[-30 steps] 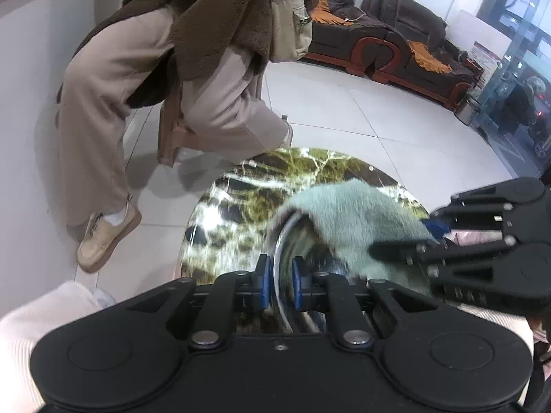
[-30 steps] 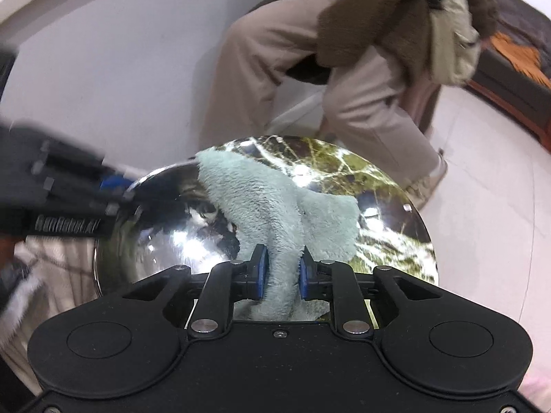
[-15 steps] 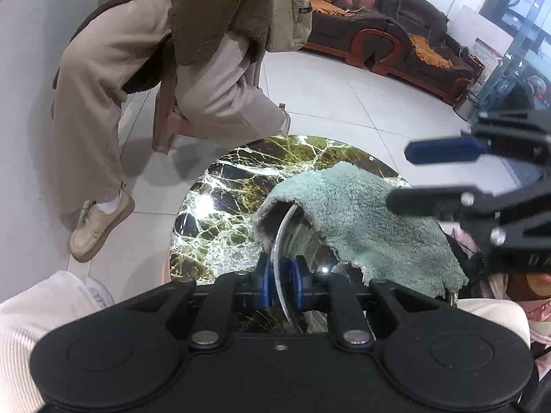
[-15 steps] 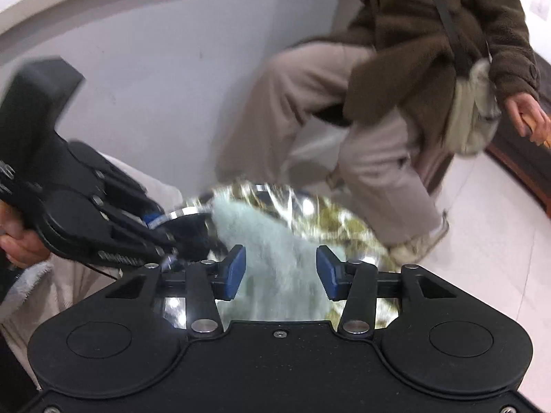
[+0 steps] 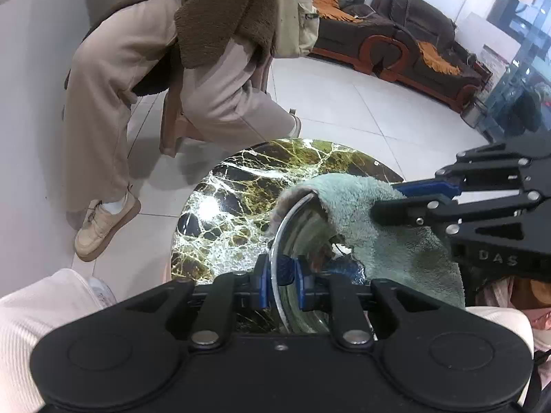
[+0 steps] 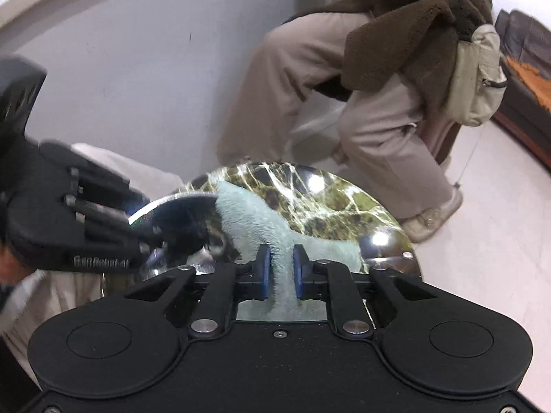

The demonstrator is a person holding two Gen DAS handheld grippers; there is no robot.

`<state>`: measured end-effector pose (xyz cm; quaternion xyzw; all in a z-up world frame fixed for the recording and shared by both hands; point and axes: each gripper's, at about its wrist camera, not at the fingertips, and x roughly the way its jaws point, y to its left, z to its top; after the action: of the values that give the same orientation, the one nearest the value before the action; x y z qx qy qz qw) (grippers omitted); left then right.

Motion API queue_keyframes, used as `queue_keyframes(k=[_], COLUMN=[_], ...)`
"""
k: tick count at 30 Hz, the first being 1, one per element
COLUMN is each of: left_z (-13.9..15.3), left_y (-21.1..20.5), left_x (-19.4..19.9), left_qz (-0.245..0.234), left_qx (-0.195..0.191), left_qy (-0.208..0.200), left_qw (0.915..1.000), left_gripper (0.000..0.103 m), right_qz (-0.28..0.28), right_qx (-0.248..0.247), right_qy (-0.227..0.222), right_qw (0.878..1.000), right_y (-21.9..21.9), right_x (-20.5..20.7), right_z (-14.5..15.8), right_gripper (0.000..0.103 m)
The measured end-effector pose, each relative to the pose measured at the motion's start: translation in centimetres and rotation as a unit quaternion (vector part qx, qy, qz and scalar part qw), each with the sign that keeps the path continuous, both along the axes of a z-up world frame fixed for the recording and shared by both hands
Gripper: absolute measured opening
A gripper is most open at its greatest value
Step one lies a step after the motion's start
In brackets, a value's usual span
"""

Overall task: Clean bowl
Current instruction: 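Hold the bowl rim with the left gripper while the right gripper rubs the towel along the inner wall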

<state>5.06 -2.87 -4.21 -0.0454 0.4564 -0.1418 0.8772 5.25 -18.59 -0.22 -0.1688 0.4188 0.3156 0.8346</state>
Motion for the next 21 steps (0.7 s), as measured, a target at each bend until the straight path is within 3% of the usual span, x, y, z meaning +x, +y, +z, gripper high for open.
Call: queue_keyframes(k=[5, 11, 17, 21], left_z=[-0.4, -0.7, -0.7, -0.9], left_y=[-0.4, -0.5, -0.9, -1.0], left_x=[-0.2, -0.4, -0.3, -0.5], left_qz=[0.002, 0.001, -0.019, -0.008], left_qx=[0.010, 0.014, 0.031, 0.028], left_qy=[-0.005, -0.012, -0.012, -0.013], left_qw=[0.9999, 0.9998, 0.9992, 0.9995], left_gripper=[0.016, 0.016, 0.017, 0.017], right_qz=[0.022, -0.026, -0.001, -0.022], right_qx=[-0.012, -0.022, -0.037, -0.020], right_qy=[-0.010, 0.001, -0.035, -0.015], right_qw=[1.000, 0.999, 0.999, 0.999], right_y=[1.4, -0.6, 0.5, -0.6], right_x=[0.6, -1.4, -1.0, -0.6], right_z=[-0.2, -1.2, -0.4, -0.9], right_gripper=[0.016, 0.015, 0.016, 0.016])
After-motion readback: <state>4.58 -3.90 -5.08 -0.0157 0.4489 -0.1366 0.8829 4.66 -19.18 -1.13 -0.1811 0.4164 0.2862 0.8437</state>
